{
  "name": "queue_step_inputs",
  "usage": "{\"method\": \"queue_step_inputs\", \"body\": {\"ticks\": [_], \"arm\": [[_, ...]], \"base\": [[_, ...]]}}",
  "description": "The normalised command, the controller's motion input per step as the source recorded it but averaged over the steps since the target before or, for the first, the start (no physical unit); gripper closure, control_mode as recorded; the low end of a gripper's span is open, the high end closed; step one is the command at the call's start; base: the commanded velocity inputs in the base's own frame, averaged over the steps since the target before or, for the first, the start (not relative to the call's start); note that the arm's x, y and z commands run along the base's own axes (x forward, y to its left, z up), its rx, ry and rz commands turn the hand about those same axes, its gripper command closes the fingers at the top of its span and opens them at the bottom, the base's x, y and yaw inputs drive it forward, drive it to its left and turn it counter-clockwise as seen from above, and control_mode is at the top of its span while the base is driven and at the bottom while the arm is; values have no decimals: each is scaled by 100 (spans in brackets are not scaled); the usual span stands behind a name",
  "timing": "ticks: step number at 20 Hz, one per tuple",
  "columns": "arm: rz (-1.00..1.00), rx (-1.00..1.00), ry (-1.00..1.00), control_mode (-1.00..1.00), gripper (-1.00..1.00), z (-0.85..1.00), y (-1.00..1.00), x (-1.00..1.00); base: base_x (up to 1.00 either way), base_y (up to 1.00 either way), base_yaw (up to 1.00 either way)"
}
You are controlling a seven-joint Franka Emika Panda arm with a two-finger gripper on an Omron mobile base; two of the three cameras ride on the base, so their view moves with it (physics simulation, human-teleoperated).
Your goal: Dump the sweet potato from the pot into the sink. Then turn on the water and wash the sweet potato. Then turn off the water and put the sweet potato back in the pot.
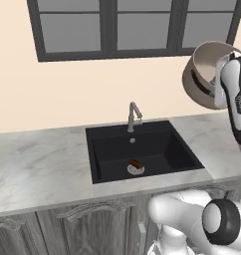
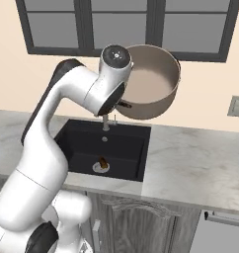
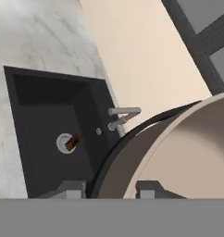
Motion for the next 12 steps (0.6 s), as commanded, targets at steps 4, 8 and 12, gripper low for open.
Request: {"method": "queue_step_inputs", "body": {"ticks": [4, 8, 12], "arm": [[-7, -8, 9, -100, 100, -55, -87, 16], [-1, -2, 15, -100, 100, -67, -84, 18], [0, 0, 15, -100, 100, -57, -88, 13]], "base": [[0, 0, 0], [0, 0, 0], [0, 0, 0]]}}
